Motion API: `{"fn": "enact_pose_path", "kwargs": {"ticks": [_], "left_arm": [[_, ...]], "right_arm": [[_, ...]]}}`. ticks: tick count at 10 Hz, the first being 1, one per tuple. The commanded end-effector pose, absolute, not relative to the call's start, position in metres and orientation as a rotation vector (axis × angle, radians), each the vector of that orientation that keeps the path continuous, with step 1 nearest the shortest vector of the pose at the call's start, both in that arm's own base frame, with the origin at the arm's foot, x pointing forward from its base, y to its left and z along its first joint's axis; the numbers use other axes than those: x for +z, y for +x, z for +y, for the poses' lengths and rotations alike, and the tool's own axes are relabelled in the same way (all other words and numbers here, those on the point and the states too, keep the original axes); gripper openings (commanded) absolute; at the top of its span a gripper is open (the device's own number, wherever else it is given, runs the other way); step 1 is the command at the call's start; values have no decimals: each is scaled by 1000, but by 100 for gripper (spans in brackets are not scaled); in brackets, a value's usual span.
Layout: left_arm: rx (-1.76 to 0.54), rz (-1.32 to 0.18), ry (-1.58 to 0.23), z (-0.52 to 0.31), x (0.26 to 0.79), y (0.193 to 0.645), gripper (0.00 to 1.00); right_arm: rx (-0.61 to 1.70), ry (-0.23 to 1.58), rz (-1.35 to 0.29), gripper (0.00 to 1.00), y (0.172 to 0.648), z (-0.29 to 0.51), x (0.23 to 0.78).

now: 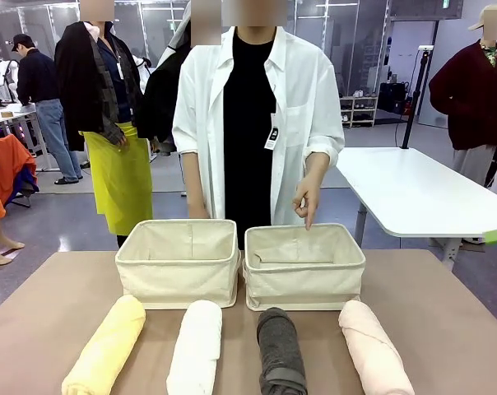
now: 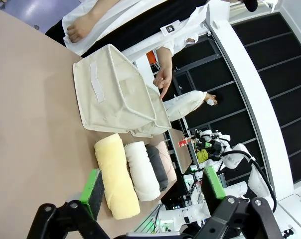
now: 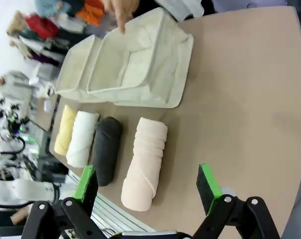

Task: Divide the towels into two baskets.
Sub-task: Pick up one hotel-folded towel and place it in the Fabric basket indicated by the person.

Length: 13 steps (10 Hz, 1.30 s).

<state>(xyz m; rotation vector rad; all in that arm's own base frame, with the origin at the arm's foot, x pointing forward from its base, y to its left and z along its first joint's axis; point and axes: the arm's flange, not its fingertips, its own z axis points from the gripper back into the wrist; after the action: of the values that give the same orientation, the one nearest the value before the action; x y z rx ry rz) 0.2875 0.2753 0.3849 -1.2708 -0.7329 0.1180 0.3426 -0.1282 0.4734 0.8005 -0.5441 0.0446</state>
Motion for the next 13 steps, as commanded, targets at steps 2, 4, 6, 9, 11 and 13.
{"fn": "enact_pose_path", "kwargs": {"ticks": [2,4,6,9,11,13], "left_arm": [[118,-740,-1278,277,386,285,100],[118,-740,-1278,277,386,285,100],[118,-740,-1278,277,386,285,100],[118,-740,-1278,277,386,285,100],[118,-740,-1278,277,386,285,100],[118,-740,-1278,277,386,285,100]], "right_arm": [[189,629,-417,100,372,-64,483],[237,544,-311,100,386,-11,471],[229,436,-260,100,388,27,451],[189,330,-215,100,379,71,417],[193,290,-187,100,377,94,396],[193,248,-163,100,380,116,377]]}}
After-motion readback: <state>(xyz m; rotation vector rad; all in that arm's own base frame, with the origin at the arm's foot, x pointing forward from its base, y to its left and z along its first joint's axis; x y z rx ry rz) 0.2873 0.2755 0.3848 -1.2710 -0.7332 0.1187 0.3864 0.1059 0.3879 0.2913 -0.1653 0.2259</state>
